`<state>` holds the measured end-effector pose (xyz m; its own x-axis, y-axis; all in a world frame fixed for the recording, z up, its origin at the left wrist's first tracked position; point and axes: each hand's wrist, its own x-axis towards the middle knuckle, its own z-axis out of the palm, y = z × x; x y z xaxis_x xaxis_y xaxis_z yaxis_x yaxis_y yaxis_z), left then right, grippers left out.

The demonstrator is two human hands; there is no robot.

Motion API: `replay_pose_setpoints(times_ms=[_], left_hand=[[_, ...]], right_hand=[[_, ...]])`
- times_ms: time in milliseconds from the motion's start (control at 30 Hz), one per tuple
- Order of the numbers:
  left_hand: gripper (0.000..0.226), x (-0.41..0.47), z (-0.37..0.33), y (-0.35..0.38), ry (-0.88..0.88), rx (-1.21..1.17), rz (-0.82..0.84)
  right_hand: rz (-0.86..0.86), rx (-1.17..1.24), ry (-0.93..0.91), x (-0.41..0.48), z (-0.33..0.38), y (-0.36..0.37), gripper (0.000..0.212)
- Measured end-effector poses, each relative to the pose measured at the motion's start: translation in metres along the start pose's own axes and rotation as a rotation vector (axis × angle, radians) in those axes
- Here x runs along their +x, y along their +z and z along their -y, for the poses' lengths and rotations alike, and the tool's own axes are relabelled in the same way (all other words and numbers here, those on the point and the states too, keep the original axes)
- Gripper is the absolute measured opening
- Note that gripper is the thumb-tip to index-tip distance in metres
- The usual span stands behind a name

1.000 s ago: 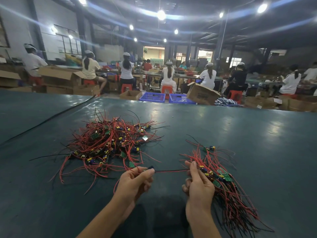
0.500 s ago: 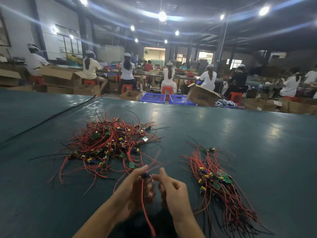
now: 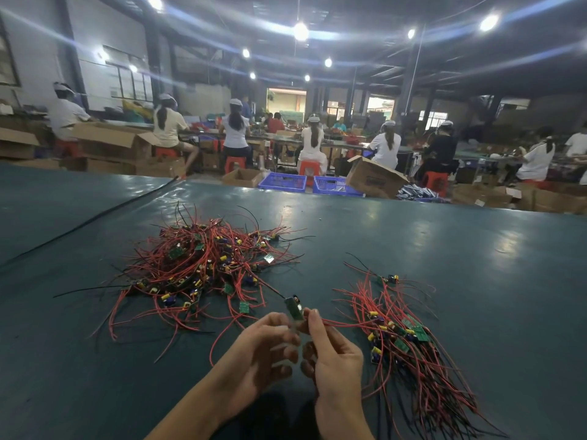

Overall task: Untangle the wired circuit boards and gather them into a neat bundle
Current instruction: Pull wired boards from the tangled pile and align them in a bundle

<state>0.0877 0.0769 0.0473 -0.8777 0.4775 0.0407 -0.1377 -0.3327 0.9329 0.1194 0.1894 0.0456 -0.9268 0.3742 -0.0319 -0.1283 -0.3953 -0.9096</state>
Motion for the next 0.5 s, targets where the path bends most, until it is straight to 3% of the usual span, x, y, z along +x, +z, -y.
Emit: replay_pose_setpoints(times_ms=[233, 333, 500], left_hand=[[0.049, 0.001, 0.012, -0.003, 0.105, 0.153, -0.21], [0.052, 0.003, 0.013, -0.004, 0.123, 0.155, -0.288], [0.045, 0.004, 0.011, 0.002, 0.202, 0.228, -0.238]], right_hand=[[0.153, -0.233, -0.336, -0.004, -0.009, 0.002, 0.012], [0.122, -0.19, -0.27, -0.004, -0.009, 0.002, 0.017], [-0.163, 0.094, 0.014, 0.015, 0.003, -0.01, 0.018]])
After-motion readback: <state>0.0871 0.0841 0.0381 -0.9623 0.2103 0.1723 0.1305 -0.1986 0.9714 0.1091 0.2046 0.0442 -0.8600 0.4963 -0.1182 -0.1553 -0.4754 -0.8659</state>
